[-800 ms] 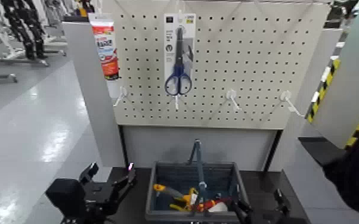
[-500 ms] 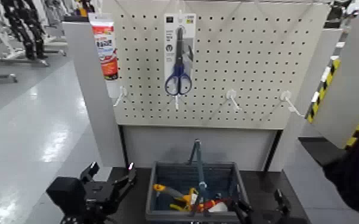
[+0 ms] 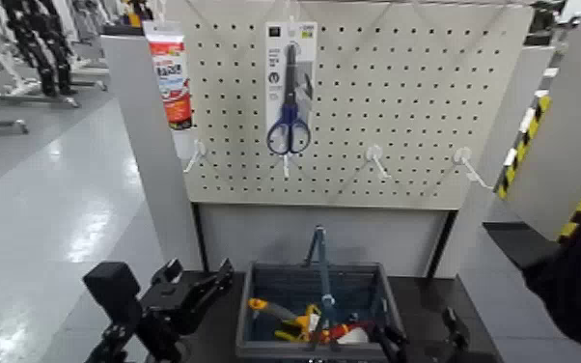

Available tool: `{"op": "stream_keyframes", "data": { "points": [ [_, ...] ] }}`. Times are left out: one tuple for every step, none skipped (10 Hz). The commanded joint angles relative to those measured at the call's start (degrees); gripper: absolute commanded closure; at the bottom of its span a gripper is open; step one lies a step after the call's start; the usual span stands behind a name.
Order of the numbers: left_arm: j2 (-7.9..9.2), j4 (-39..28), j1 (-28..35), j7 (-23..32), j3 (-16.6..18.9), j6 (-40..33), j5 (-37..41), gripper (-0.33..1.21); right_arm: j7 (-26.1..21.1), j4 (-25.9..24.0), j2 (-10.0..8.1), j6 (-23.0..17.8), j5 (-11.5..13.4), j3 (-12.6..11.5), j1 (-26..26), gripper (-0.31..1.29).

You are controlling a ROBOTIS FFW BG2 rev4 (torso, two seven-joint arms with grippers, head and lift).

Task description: Grasp the handle of the crate.

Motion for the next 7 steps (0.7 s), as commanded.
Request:
{"op": "stream_keyframes", "data": {
  "points": [
    [-0.23, 2.03, -4.65, -3.92, 0.57, 9.3, 12.52, 0.14, -0.01, 0.04, 0.0, 0.19, -0.15, 0.24, -0.08, 0.13],
    [0.3, 3.7, -6.49, -4.8, -0.22, 12.2, 18.94, 0.14, 0.08, 0.13, 0.0, 0.19, -0.15, 0.24, -0.08, 0.13],
    [0.92, 5.11, -8.51, -5.5, -0.75, 15.97, 23.86, 0.14, 0.08, 0.13, 0.0, 0.19, -0.24, 0.33, -0.16, 0.13],
    [1.62, 7.31, -10.62, -6.64, -2.15, 18.17, 28.52, 0.14, 0.08, 0.22, 0.0, 0.19, -0.24, 0.41, -0.25, 0.13],
    [2.15, 10.03, -12.91, -8.31, -3.91, 20.28, 33.7, 0.14, 0.08, 0.3, 0.0, 0.19, -0.24, 0.5, -0.34, 0.13],
    [2.59, 12.67, -14.93, -9.81, -5.32, 22.48, 38.36, 0.14, 0.08, 0.39, 0.0, 0.19, -0.41, 0.68, -0.43, 0.13],
    [2.94, 15.39, -17.04, -10.78, -6.64, 25.47, 42.84, 0.14, 0.08, 0.48, 0.0, 0.19, -0.41, 0.76, -0.52, 0.13]
  ]
}}
